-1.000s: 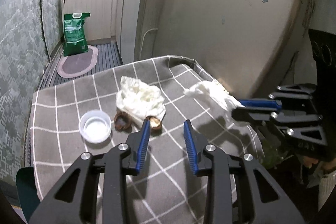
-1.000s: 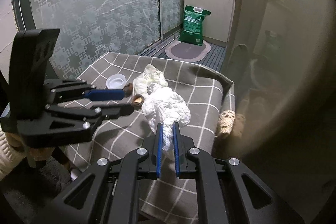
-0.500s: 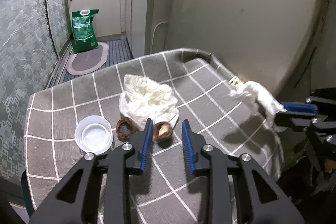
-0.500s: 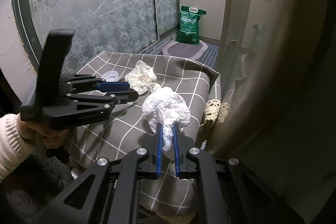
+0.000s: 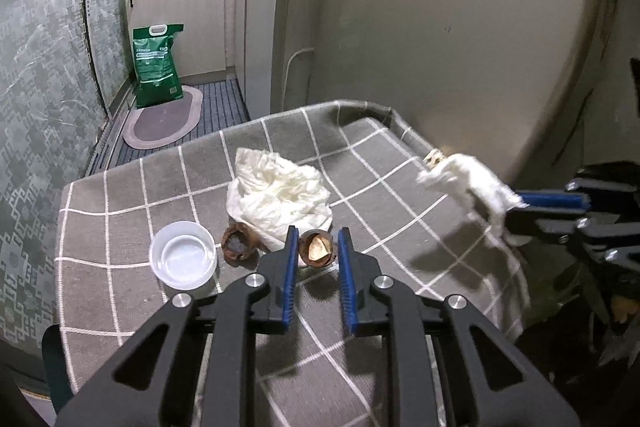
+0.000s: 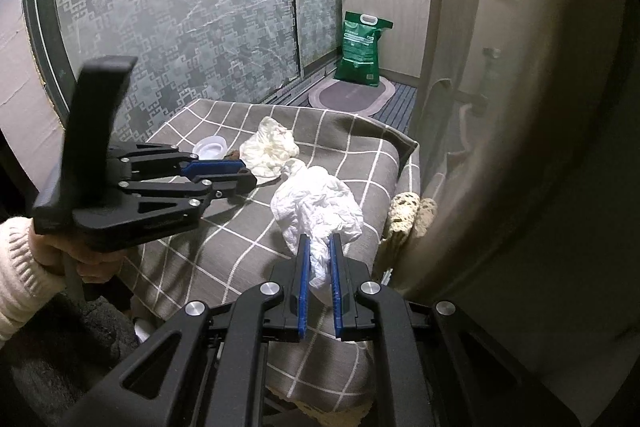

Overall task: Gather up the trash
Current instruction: 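Close the left tool on one brown walnut shell half, then carry the walnut shell and tissue over the teal bin with both tools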

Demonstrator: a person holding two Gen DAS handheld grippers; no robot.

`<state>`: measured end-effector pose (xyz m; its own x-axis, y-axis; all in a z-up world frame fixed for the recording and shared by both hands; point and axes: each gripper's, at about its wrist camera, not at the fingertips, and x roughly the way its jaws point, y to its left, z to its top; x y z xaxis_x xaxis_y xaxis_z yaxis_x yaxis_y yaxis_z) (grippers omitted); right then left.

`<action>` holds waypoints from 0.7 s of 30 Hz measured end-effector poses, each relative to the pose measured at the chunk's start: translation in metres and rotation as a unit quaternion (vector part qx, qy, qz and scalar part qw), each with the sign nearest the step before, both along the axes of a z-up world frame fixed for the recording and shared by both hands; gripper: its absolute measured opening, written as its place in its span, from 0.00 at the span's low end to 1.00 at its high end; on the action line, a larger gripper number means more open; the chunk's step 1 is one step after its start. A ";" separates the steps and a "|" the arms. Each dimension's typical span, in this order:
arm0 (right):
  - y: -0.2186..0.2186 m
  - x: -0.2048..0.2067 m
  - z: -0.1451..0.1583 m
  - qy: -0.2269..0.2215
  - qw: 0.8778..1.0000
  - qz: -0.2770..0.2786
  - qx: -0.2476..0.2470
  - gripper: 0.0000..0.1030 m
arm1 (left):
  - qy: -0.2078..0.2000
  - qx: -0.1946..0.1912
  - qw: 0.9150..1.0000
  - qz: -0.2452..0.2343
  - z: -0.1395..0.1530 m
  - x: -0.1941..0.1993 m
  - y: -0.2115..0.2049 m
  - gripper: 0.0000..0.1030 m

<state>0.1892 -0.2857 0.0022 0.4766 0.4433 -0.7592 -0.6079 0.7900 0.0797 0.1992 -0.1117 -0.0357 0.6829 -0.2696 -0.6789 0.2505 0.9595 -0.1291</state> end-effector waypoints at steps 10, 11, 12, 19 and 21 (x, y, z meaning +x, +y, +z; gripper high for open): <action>0.041 0.000 0.012 -0.010 1.000 0.024 -0.001 0.09 | -0.023 -0.035 0.999 0.018 0.030 -0.021 0.039 0.20; 0.048 -0.001 0.013 -0.011 1.000 0.029 0.000 0.09 | -0.024 -0.036 0.999 0.021 0.031 -0.023 0.044 0.20; 0.054 -0.001 0.014 -0.012 0.999 0.033 0.001 0.09 | -0.025 -0.037 0.999 0.024 0.033 -0.025 0.049 0.20; 0.097 -0.005 0.021 -0.019 0.998 0.064 -0.003 0.09 | -0.030 -0.036 0.997 0.062 0.039 -0.042 0.099 0.20; 0.110 -0.007 0.025 -0.022 0.997 0.072 -0.002 0.09 | -0.031 -0.033 0.996 0.075 0.040 -0.048 0.116 0.20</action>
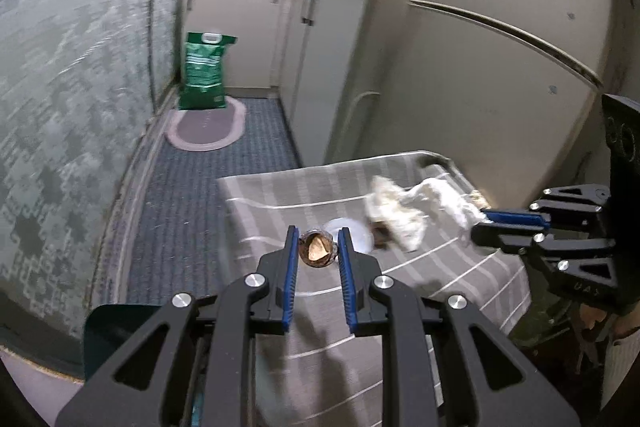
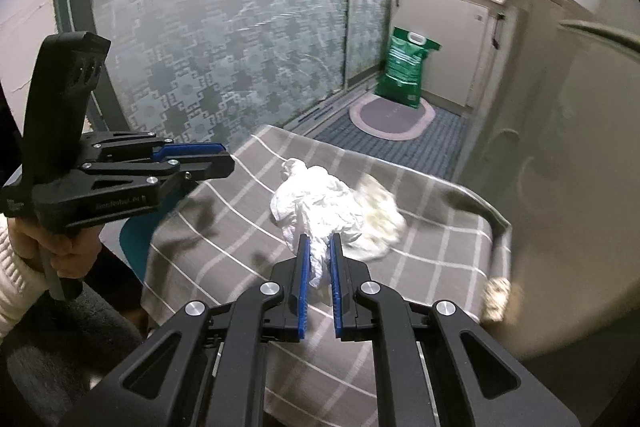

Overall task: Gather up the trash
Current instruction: 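Carry the walnut shell and tissue over the teal bin with both tools, then open the left tool to drop the walnut shell while the right tool drops the tissue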

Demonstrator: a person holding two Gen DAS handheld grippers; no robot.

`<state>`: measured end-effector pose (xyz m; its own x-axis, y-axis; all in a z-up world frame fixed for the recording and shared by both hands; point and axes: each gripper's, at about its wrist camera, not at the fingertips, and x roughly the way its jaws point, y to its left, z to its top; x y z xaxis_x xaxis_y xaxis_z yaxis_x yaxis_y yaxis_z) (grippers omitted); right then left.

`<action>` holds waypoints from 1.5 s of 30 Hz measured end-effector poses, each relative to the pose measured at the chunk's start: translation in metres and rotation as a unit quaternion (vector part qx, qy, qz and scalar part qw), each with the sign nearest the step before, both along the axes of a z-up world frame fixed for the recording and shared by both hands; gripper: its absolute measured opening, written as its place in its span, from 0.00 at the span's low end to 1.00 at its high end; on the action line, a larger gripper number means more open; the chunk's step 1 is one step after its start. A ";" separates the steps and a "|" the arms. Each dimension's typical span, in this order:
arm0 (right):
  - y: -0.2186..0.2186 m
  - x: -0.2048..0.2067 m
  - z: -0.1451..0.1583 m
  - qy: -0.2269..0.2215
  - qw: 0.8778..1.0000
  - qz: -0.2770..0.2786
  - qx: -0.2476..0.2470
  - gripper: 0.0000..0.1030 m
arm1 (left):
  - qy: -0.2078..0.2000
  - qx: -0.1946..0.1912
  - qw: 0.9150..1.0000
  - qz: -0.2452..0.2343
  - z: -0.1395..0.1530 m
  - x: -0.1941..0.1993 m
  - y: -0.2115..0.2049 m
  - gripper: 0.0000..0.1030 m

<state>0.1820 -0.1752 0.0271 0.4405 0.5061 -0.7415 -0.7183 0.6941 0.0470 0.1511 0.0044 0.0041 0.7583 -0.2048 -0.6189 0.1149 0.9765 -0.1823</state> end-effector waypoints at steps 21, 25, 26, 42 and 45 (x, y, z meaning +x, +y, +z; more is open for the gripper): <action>0.123 -0.013 0.005 0.005 0.997 0.082 0.000 0.09 | 0.068 0.028 0.995 0.061 -0.051 -0.050 0.111 0.20; 0.143 -0.015 -0.001 0.012 0.995 0.094 -0.003 0.09 | 0.082 0.028 0.994 0.072 -0.061 -0.057 0.130 0.20; 0.149 -0.015 -0.002 0.013 0.995 0.097 -0.005 0.09 | 0.088 0.027 0.993 0.075 -0.065 -0.059 0.136 0.20; 0.222 -0.029 -0.023 0.041 0.988 0.147 -0.028 0.09 | 0.155 0.043 0.982 0.095 -0.108 -0.075 0.179 0.23; 0.232 -0.031 -0.031 0.049 0.986 0.154 -0.041 0.09 | 0.153 0.042 0.983 0.095 -0.103 -0.082 0.184 0.27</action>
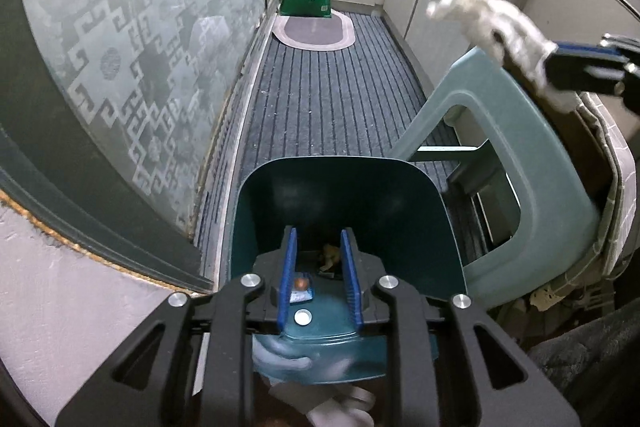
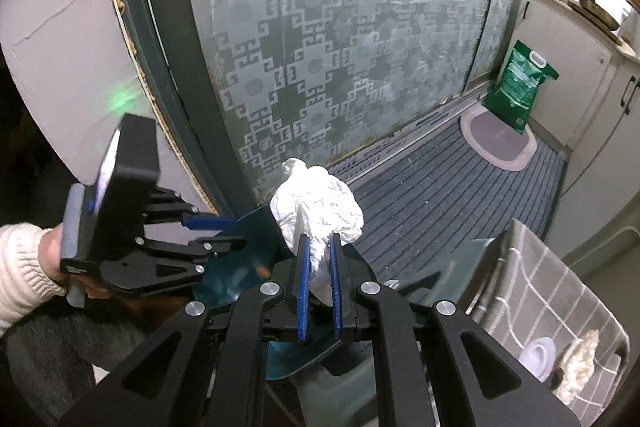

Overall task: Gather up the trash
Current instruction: 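Open the left tool to drop the walnut shell while the right tool drops the tissue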

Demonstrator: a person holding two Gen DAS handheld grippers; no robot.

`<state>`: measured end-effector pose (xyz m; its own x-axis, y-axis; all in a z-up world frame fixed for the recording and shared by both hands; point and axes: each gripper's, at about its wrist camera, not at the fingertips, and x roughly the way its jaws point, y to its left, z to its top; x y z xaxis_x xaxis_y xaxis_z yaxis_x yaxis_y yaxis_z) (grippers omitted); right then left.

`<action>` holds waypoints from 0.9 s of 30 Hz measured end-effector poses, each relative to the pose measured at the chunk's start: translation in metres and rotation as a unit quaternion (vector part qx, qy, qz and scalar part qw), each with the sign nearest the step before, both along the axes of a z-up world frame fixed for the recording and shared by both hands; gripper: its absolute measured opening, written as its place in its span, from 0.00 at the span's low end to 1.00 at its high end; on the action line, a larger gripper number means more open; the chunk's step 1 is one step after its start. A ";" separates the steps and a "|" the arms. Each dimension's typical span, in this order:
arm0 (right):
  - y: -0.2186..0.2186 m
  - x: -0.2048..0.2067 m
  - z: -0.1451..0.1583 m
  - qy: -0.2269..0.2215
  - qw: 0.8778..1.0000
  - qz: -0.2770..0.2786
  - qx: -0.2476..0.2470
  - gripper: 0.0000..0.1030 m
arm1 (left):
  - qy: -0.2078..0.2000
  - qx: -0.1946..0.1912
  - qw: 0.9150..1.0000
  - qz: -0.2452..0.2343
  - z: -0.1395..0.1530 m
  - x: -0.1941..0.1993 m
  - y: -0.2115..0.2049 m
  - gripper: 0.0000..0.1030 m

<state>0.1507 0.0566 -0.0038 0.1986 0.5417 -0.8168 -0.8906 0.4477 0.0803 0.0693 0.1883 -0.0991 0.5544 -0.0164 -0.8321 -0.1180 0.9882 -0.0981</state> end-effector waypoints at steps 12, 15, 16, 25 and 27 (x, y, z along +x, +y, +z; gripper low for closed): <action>0.033 -0.011 -0.034 0.023 0.998 0.026 -0.046 0.09 | -0.048 -0.006 0.999 0.019 0.037 -0.021 0.016 0.29; 0.041 -0.016 -0.045 0.030 0.997 0.035 -0.060 0.09 | -0.058 -0.008 0.998 0.023 0.046 -0.026 0.018 0.30; 0.045 -0.018 -0.049 0.033 0.997 0.039 -0.065 0.09 | -0.062 -0.008 0.998 0.025 0.049 -0.028 0.020 0.31; 0.065 -0.031 -0.082 0.054 0.991 0.064 -0.106 0.09 | -0.083 -0.009 0.996 0.041 0.067 -0.044 0.032 0.34; 0.068 -0.033 -0.088 0.056 0.989 0.067 -0.116 0.09 | -0.085 -0.009 0.995 0.044 0.068 -0.046 0.034 0.34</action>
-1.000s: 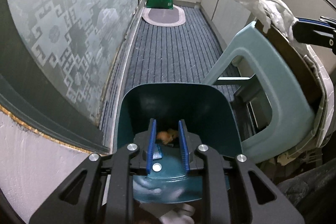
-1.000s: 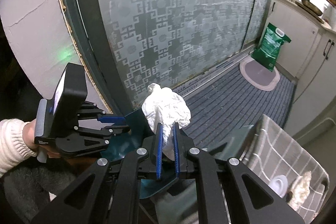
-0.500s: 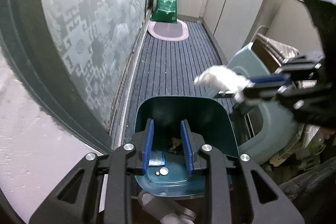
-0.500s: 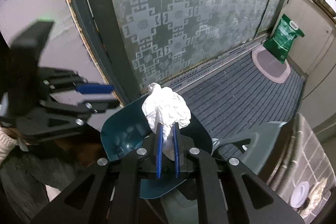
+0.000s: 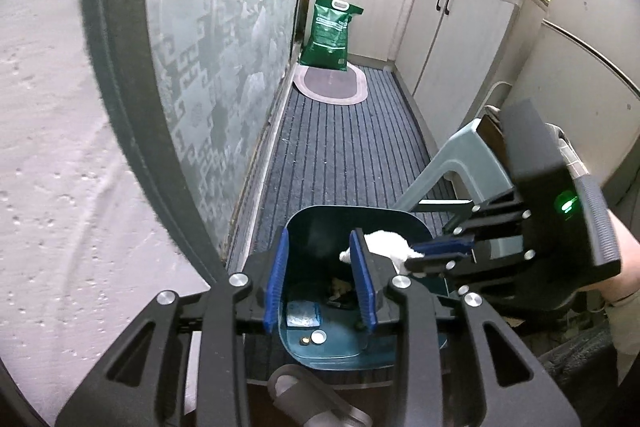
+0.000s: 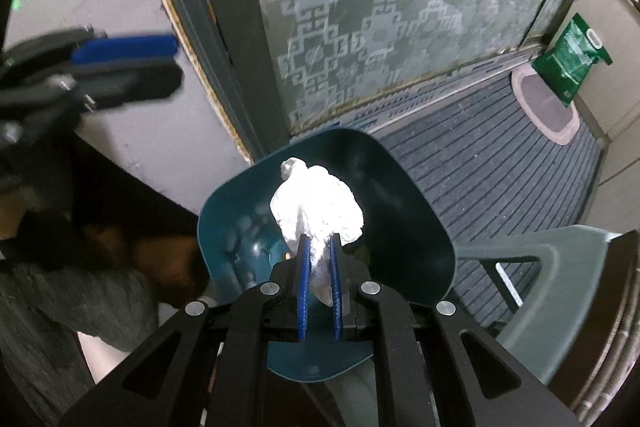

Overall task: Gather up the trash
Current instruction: 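Open the left tool to drop the walnut shell while the right tool drops the tissue, then move both open tools back over the table toward the remaining trash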

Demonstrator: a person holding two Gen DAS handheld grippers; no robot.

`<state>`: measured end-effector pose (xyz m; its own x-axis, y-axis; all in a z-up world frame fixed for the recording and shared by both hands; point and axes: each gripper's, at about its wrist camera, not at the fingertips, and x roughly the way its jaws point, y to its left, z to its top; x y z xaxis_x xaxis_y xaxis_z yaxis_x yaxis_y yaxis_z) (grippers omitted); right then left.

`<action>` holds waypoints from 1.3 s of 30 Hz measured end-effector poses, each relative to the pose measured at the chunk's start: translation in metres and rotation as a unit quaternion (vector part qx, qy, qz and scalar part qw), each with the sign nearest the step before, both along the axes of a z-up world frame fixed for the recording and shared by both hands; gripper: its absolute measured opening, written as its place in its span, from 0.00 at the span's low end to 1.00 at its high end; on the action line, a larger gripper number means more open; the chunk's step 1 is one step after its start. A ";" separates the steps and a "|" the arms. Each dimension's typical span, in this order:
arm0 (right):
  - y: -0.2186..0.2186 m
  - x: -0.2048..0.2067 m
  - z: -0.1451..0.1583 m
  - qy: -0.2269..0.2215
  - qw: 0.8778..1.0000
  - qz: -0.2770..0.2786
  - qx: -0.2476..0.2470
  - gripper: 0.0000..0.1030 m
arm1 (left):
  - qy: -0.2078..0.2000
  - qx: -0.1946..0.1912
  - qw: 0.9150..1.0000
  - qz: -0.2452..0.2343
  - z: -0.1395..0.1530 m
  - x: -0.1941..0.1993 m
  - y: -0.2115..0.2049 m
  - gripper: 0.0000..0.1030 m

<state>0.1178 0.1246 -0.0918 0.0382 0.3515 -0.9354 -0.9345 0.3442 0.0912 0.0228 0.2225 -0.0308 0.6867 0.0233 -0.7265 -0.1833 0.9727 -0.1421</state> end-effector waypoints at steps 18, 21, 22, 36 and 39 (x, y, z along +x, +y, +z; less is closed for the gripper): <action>-0.001 -0.010 -0.041 0.002 0.997 0.009 -0.078 0.26 | -0.046 -0.013 0.999 -0.006 0.027 -0.011 -0.004 0.34; -0.002 -0.014 -0.037 0.002 0.997 0.011 -0.071 0.29 | -0.058 -0.014 0.998 -0.004 0.035 -0.012 -0.005 0.34; -0.002 -0.015 -0.035 0.002 0.998 0.012 -0.067 0.29 | -0.060 -0.016 0.998 -0.004 0.036 -0.012 -0.005 0.34; -0.016 -0.014 0.017 -0.010 1.000 -0.002 0.016 0.44 | -0.108 -0.014 0.994 -0.011 0.072 -0.005 -0.032 0.39; -0.026 -0.009 0.034 -0.019 0.999 -0.017 0.045 0.47 | -0.119 -0.015 0.993 -0.010 0.080 -0.003 -0.037 0.42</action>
<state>0.1091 0.0982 -0.0576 0.0865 0.4327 -0.8974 -0.9255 0.3684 0.0884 0.0199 0.1851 0.0489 0.8397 -0.0101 -0.5430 -0.1225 0.9705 -0.2076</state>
